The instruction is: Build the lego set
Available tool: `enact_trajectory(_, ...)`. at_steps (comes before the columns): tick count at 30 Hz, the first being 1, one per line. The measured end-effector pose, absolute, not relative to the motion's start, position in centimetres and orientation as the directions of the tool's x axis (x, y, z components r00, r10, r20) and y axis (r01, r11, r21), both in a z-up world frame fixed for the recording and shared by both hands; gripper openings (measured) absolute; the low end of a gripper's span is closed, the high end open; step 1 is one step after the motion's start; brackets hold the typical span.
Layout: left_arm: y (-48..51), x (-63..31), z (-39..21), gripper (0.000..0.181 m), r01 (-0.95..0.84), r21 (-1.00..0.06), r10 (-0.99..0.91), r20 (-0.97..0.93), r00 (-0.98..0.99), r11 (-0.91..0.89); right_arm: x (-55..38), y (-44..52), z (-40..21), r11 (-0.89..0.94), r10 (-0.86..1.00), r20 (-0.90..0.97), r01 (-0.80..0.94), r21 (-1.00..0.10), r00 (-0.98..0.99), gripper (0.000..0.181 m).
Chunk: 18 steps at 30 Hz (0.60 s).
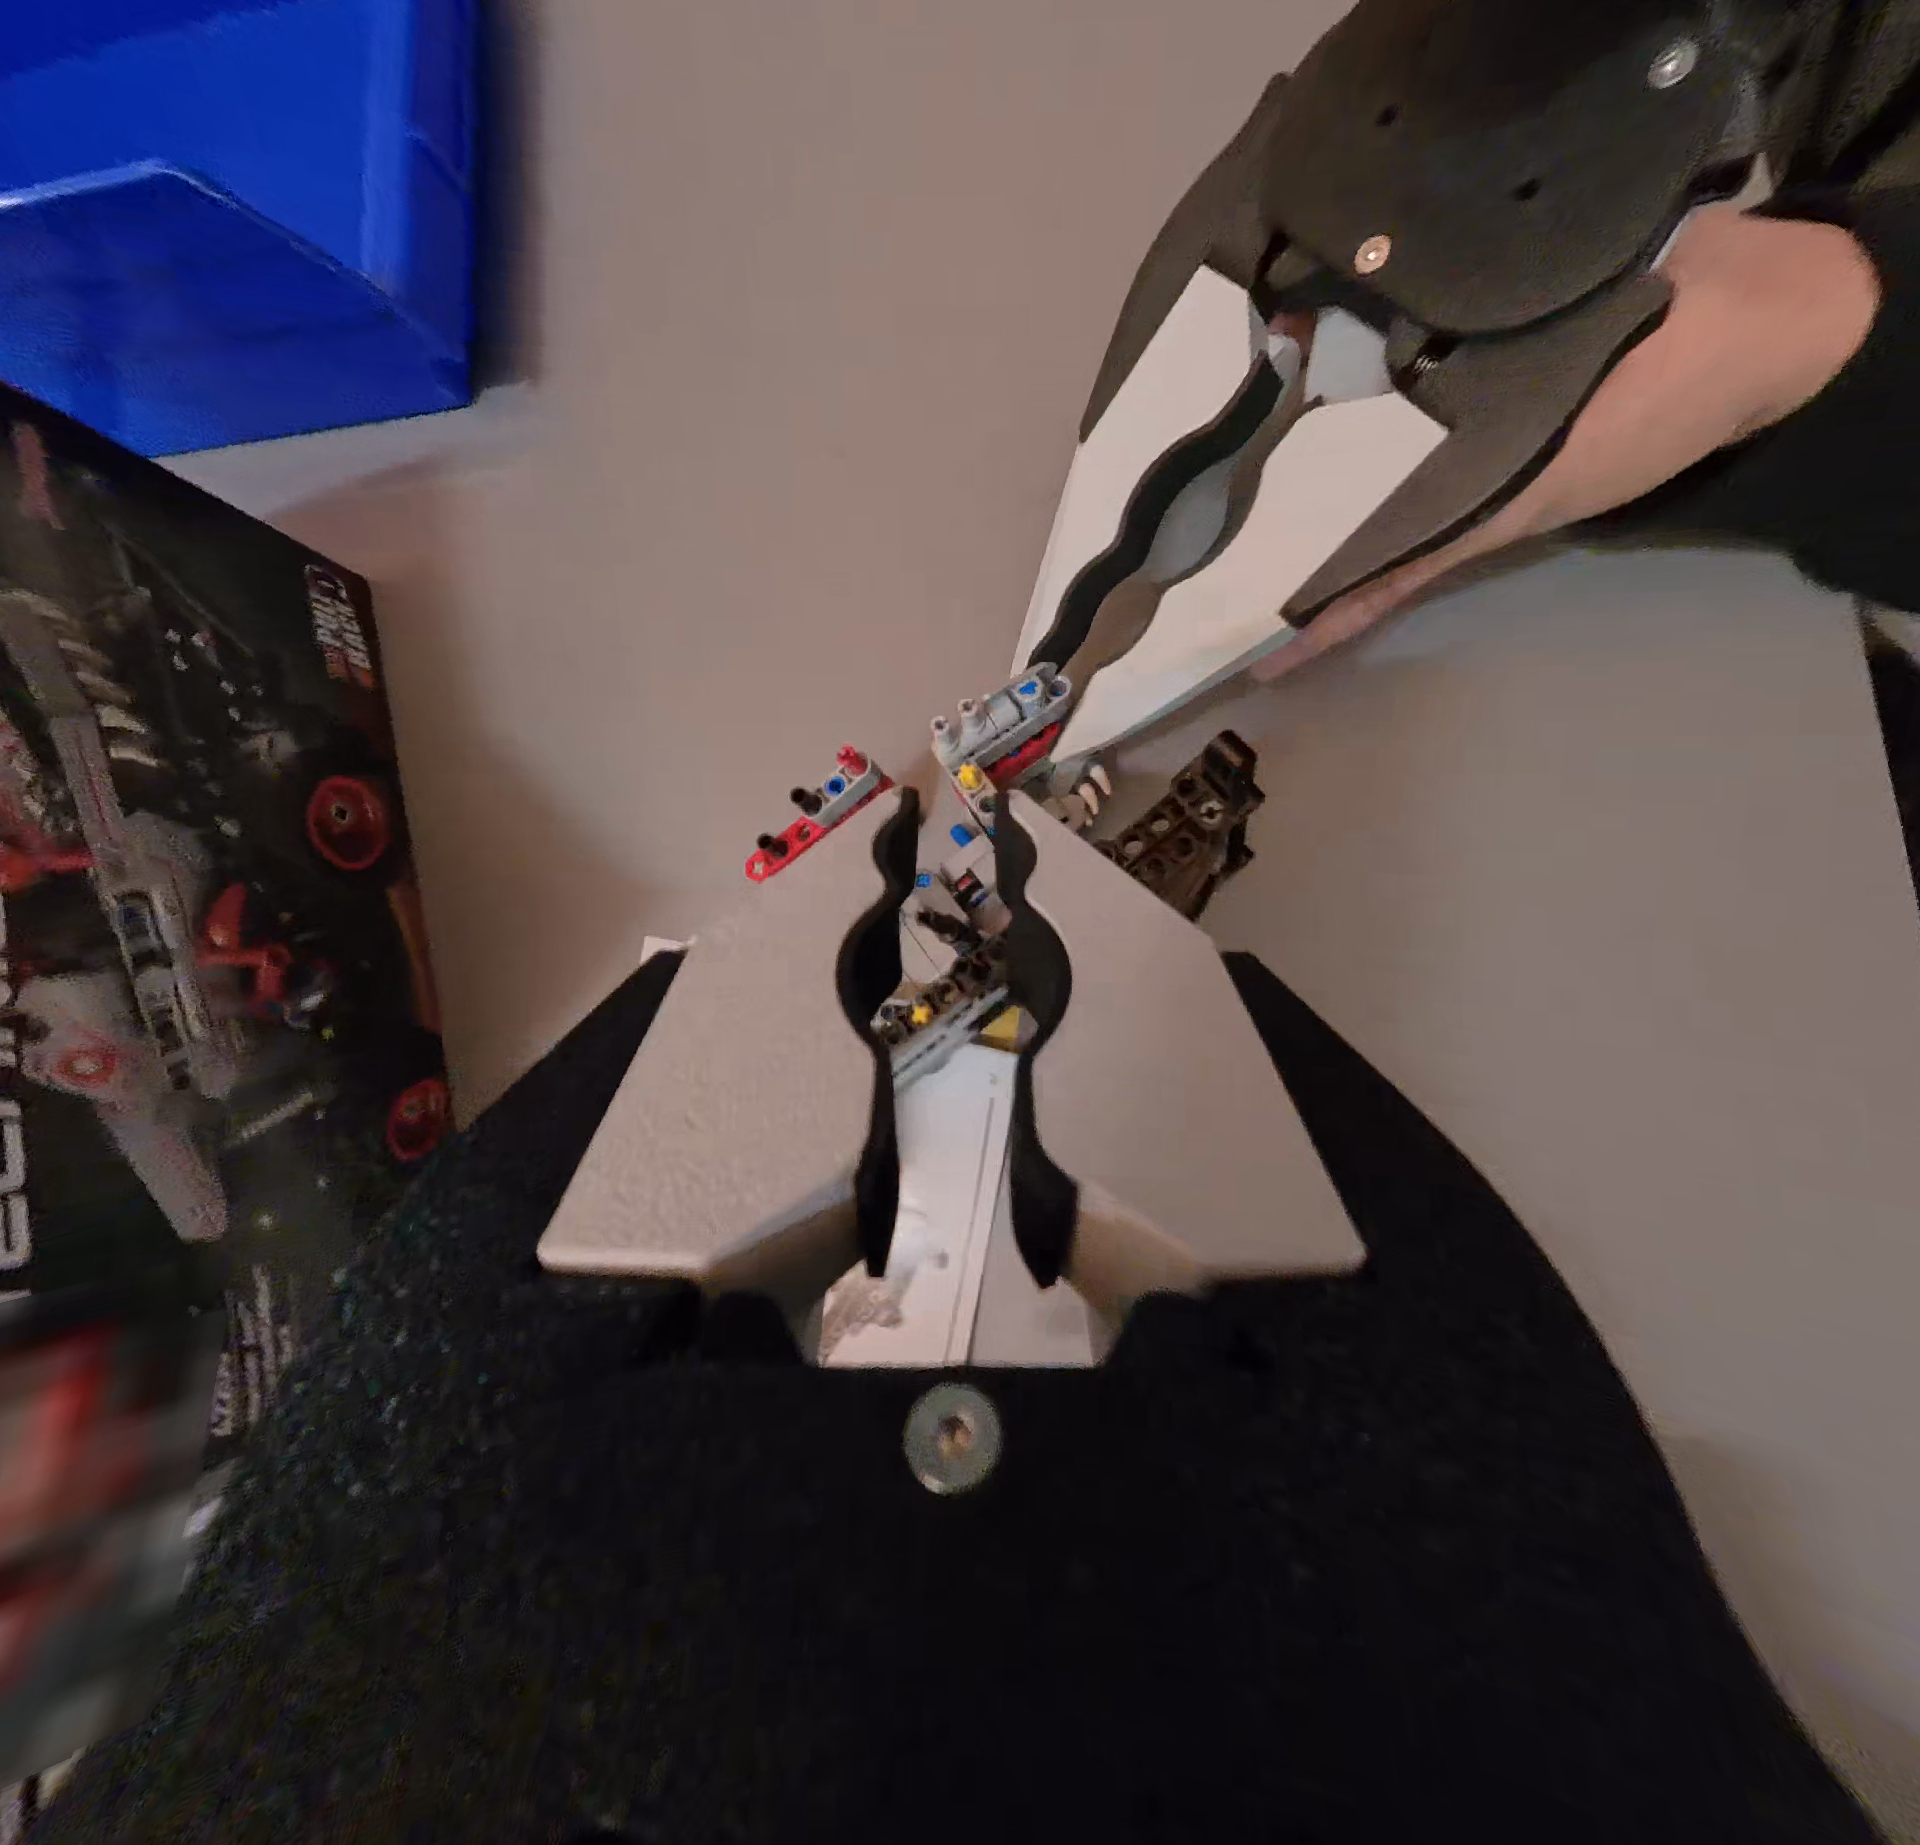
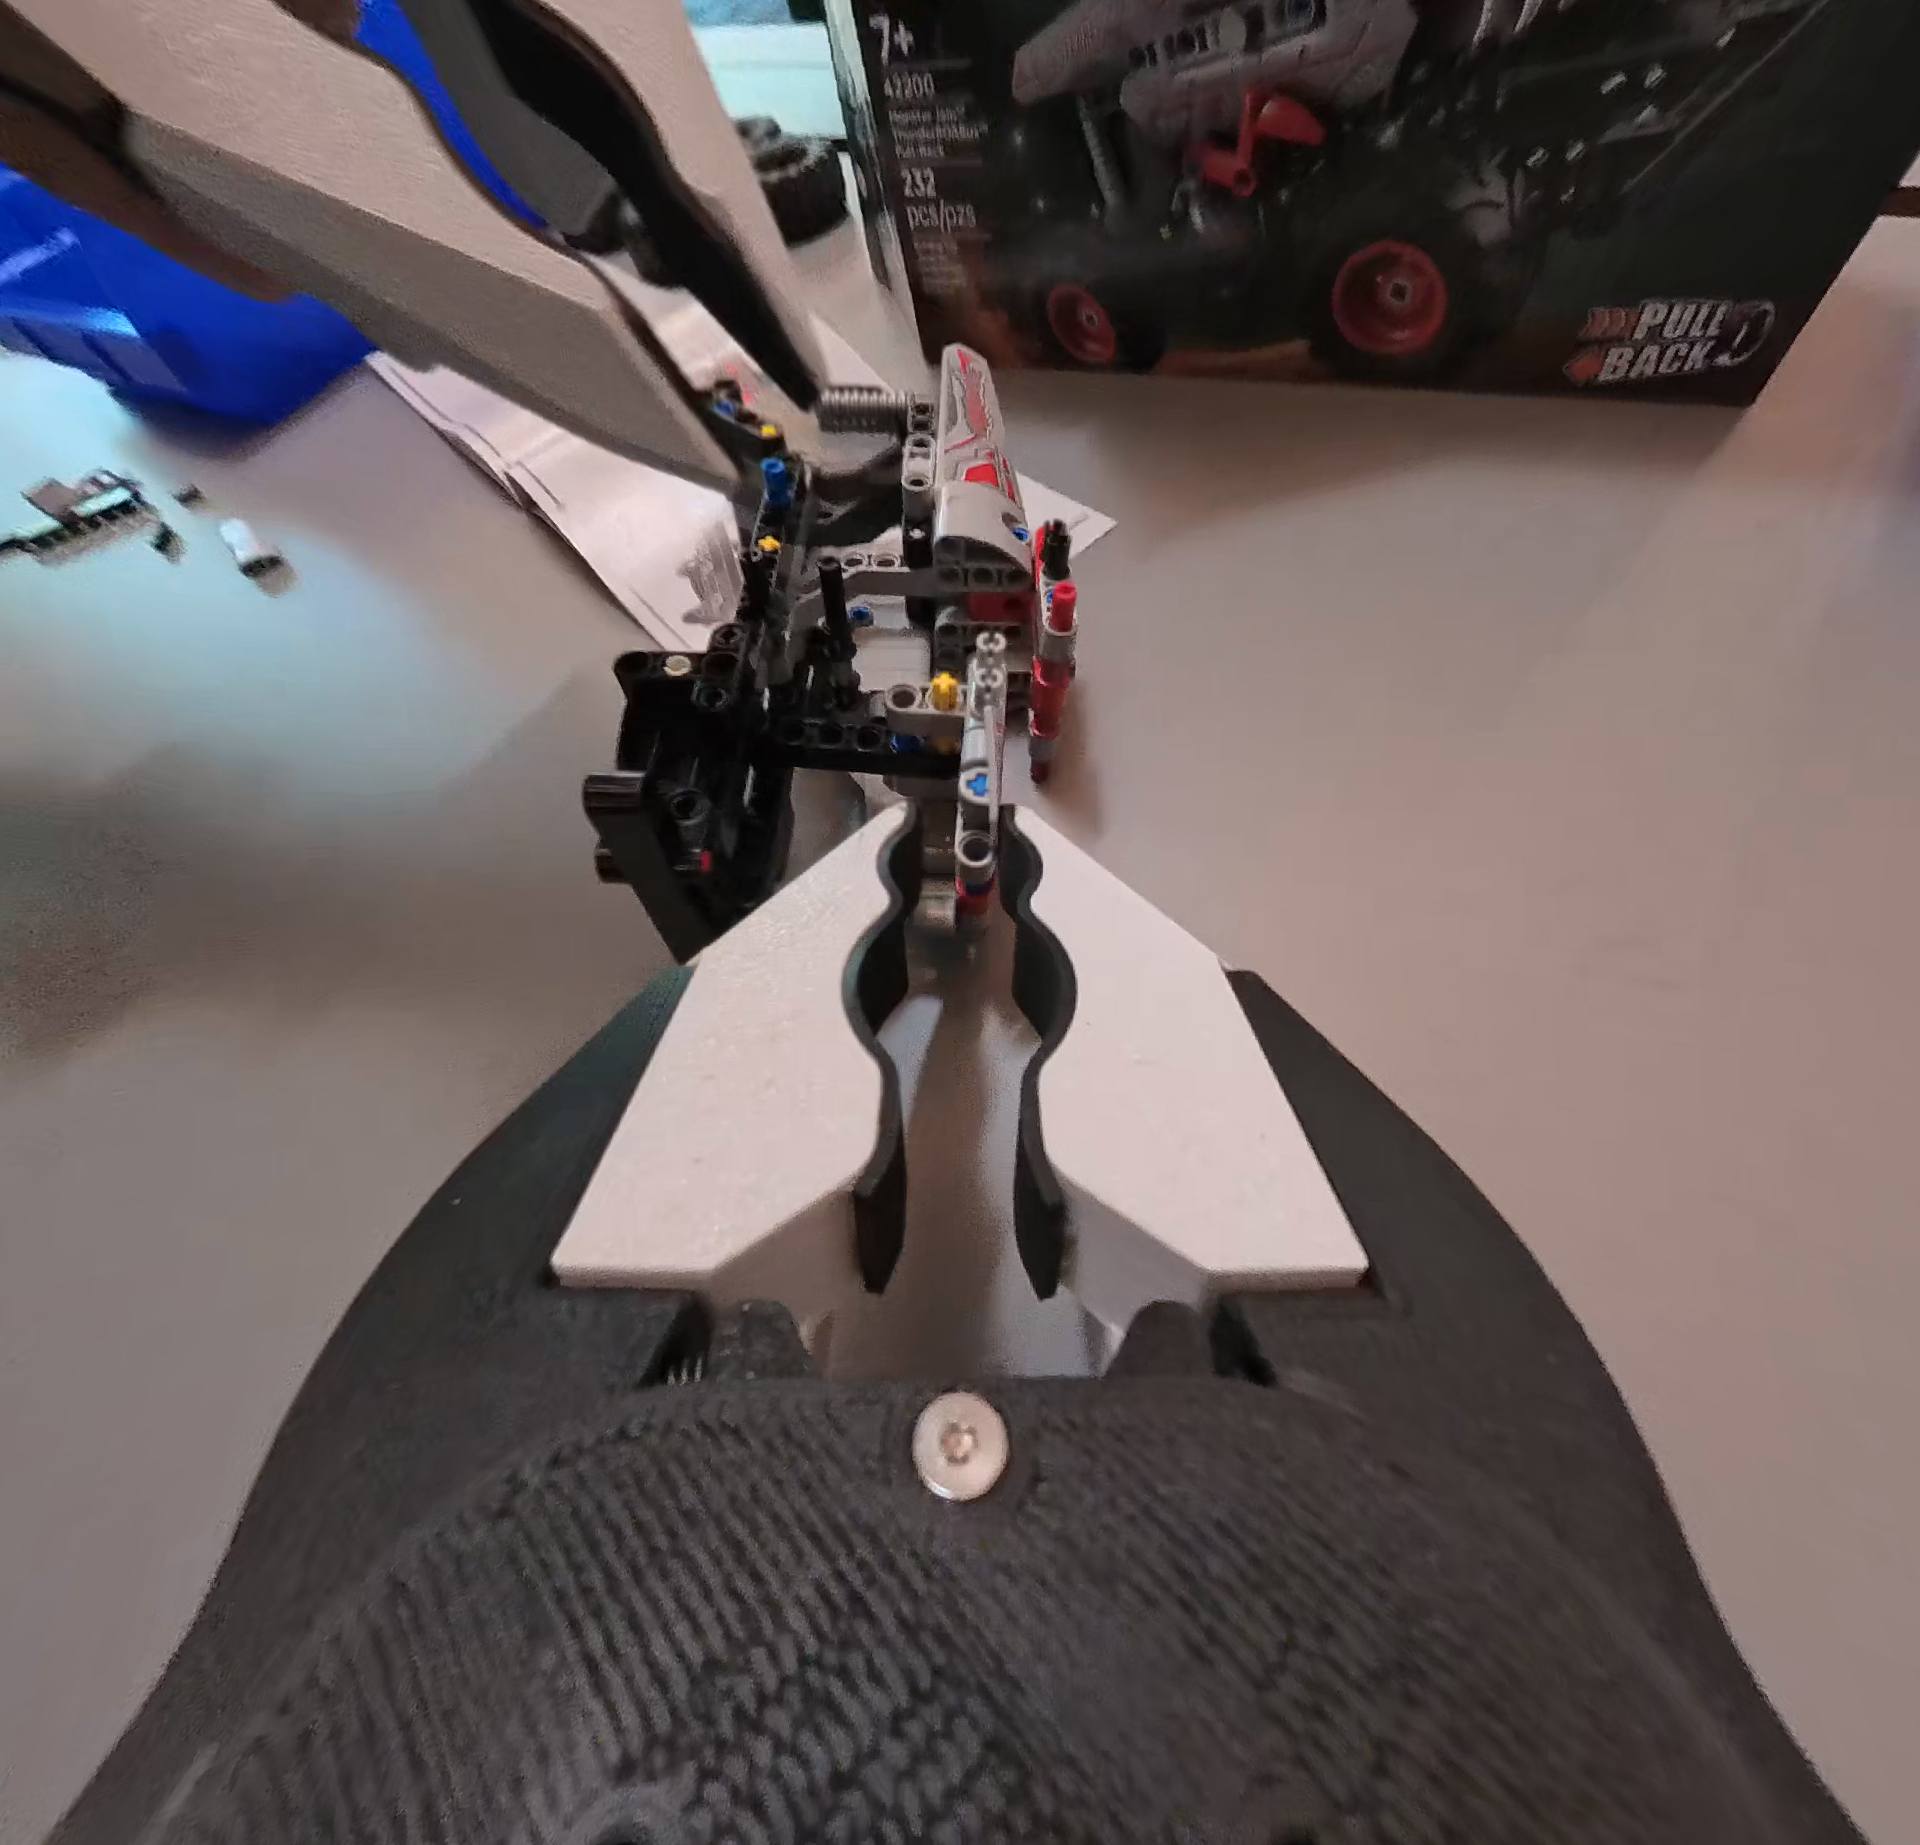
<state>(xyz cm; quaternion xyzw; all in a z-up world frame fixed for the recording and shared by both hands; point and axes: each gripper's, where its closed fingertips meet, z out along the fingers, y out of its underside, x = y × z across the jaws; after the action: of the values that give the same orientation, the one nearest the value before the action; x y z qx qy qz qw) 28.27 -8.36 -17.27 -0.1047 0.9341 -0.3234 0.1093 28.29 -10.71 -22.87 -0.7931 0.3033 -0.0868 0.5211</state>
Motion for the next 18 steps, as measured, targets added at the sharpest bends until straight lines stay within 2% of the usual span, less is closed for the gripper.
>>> enact_trajectory(1,-8.0,28.0,-17.3,0.014,-0.116,-0.654,-0.273,-0.143,-0.951,0.748,28.3,-10.6,-23.1,-0.292,-0.576,-0.161,-0.386,-0.875,0.801,0.009)
enact_trajectory(6,-6.0,26.1,-18.4,0.038,0.043,-0.698,-0.151,-0.214,-0.965,0.715,28.6,-10.6,-23.9,-0.348,-0.604,-0.105,-0.380,-0.857,0.790,0.017)
enact_trajectory(9,-6.1,25.1,-19.9,0.044,0.238,-0.670,-0.017,-0.351,-0.936,0.703,28.8,-10.7,-23.7,-0.320,-0.606,-0.134,-0.395,-0.861,0.784,0.018)
enact_trajectory(11,-6.2,25.5,-21.0,0.051,0.361,-0.595,0.030,-0.492,-0.870,0.718,28.9,-10.9,-23.6,-0.296,-0.608,-0.166,-0.415,-0.861,0.777,0.018)
enact_trajectory(14,-6.2,26.8,-21.9,0.059,0.519,-0.398,0.073,-0.738,-0.671,0.757,29.1,-11.1,-23.4,-0.267,-0.608,-0.201,-0.437,-0.859,0.768,0.018)
enact_trajectory(16,-6.0,27.0,-22.6,0.063,0.598,-0.249,0.138,-0.840,-0.525,0.762,29.1,-11.1,-23.5,-0.264,-0.609,-0.209,-0.444,-0.856,0.765,0.016)
enact_trajectory(18,-5.8,27.1,-23.3,0.064,0.628,-0.171,0.154,-0.890,-0.429,0.759,29.1,-11.0,-23.6,-0.270,-0.608,-0.207,-0.444,-0.854,0.767,0.015)
